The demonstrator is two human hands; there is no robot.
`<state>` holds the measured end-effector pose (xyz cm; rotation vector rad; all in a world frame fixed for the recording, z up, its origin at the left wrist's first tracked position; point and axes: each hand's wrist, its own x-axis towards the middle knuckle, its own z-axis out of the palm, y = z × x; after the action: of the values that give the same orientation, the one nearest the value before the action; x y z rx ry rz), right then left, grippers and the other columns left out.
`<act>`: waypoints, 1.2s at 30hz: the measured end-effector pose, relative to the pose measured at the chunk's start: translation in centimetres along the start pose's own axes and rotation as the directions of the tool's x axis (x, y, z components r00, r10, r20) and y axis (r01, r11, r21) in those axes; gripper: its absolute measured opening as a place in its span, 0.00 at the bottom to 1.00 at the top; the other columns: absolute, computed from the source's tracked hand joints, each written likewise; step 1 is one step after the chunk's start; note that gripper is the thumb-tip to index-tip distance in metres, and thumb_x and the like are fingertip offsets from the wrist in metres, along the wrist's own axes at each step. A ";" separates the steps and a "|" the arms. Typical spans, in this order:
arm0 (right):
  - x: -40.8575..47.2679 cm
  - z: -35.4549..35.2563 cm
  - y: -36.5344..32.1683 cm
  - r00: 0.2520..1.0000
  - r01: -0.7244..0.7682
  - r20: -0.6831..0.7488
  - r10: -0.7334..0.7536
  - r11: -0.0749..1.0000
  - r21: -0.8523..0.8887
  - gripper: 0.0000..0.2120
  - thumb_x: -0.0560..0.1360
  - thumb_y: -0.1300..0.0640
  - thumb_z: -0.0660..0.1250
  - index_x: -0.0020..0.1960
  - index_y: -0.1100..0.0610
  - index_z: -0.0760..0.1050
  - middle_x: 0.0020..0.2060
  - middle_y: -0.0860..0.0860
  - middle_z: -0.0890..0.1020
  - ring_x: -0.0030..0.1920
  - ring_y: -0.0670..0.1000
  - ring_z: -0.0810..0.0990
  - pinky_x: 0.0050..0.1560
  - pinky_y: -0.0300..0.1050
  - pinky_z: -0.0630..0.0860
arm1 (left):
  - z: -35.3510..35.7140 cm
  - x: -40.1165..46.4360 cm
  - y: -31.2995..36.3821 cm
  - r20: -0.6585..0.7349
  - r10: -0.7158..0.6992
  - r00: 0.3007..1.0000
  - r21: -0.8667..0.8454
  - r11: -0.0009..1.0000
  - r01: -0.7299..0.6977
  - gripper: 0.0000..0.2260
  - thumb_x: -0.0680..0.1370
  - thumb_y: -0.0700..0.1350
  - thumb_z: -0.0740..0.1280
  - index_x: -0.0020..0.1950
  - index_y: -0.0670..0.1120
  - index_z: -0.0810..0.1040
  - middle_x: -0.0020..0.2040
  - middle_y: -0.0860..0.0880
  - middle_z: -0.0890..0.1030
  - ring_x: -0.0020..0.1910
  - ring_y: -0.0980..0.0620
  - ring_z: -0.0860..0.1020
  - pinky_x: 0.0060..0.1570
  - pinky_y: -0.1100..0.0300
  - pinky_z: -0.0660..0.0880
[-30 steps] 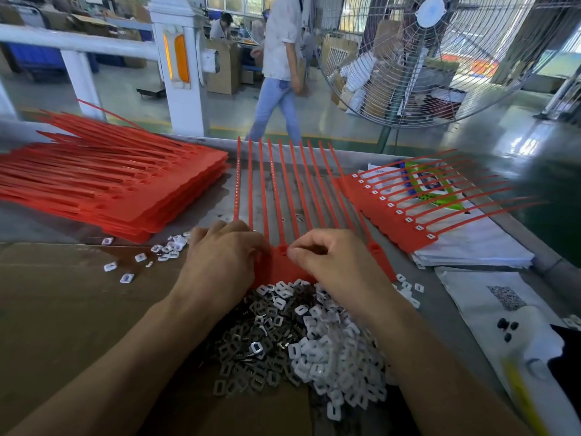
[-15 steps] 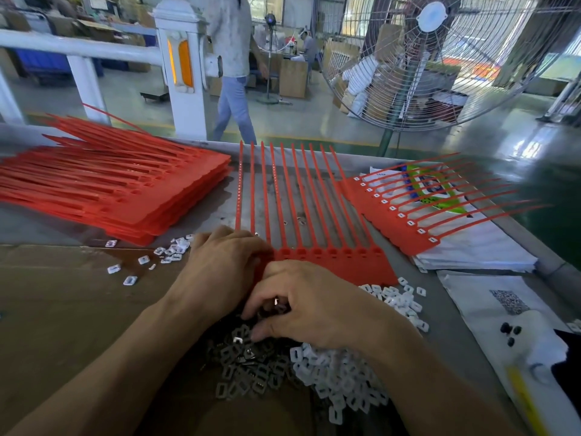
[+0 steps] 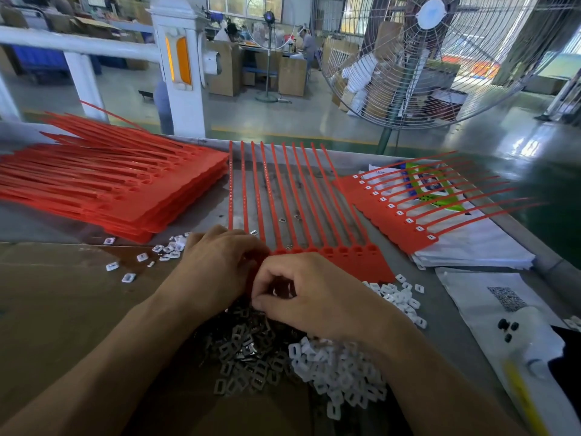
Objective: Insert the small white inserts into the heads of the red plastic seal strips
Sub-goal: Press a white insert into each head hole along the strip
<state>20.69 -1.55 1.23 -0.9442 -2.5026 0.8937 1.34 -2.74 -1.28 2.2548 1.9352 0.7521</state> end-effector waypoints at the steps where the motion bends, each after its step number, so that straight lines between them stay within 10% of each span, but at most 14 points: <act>1: 0.0 0.0 0.1 0.999 -0.016 -0.034 0.018 0.999 0.042 0.03 0.77 0.53 0.73 0.46 0.47 0.81 0.39 0.40 0.83 0.39 0.40 0.82 0.39 0.31 0.73 | 0.0 0.0 0.0 -0.002 0.004 1.000 -0.005 1.000 -0.004 0.12 0.79 0.48 0.66 0.59 0.62 0.80 0.56 0.63 0.80 0.60 0.55 0.72 0.62 0.49 0.64; 5: 0.3 -0.3 0.7 0.961 -0.124 -0.213 0.178 0.961 0.247 0.03 0.79 0.50 0.71 0.46 0.46 0.82 0.40 0.43 0.85 0.38 0.40 0.82 0.38 0.33 0.76 | 0.2 0.2 0.0 -0.121 0.022 0.992 -0.145 0.989 -0.040 0.12 0.77 0.42 0.70 0.57 0.56 0.82 0.54 0.59 0.80 0.57 0.55 0.77 0.61 0.49 0.70; 9: 0.3 -1.0 1.3 0.913 -0.244 -0.197 0.357 0.866 0.436 0.07 0.82 0.49 0.67 0.48 0.47 0.82 0.41 0.44 0.87 0.35 0.37 0.79 0.37 0.33 0.74 | -0.1 0.1 0.5 -0.254 0.022 0.967 -0.347 0.931 -0.113 0.10 0.76 0.41 0.73 0.53 0.54 0.82 0.48 0.60 0.81 0.50 0.60 0.79 0.50 0.74 0.69; 19: 0.8 -1.0 1.5 0.916 -0.221 -0.147 0.373 0.777 0.590 0.07 0.84 0.55 0.66 0.51 0.55 0.82 0.36 0.47 0.84 0.30 0.44 0.75 0.33 0.39 0.73 | -0.4 0.0 1.4 -0.260 0.161 0.952 -0.377 0.891 -0.254 0.06 0.76 0.43 0.75 0.48 0.53 0.83 0.44 0.59 0.81 0.46 0.55 0.80 0.43 0.62 0.74; 29: 1.0 -0.4 2.0 0.903 -0.100 -0.330 0.273 0.884 0.458 0.04 0.80 0.49 0.70 0.48 0.46 0.83 0.40 0.46 0.86 0.35 0.40 0.80 0.39 0.38 0.74 | -0.4 0.0 1.3 -0.217 0.021 0.976 -0.505 0.853 -0.131 0.05 0.78 0.45 0.73 0.44 0.55 0.82 0.40 0.55 0.83 0.43 0.52 0.81 0.44 0.68 0.71; 36: 2.5 -2.1 2.3 0.876 -0.284 -0.333 0.350 0.931 0.231 0.07 0.80 0.49 0.69 0.45 0.48 0.81 0.31 0.38 0.81 0.29 0.37 0.76 0.34 0.34 0.70 | -0.4 0.2 -0.1 -0.197 -0.125 0.973 -0.339 0.939 0.052 0.04 0.78 0.46 0.72 0.50 0.55 0.84 0.47 0.59 0.83 0.50 0.61 0.78 0.54 0.64 0.73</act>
<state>20.98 2.44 1.43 -1.3494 -1.9494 0.9113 1.10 -2.67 -0.94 1.9410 1.8100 1.2502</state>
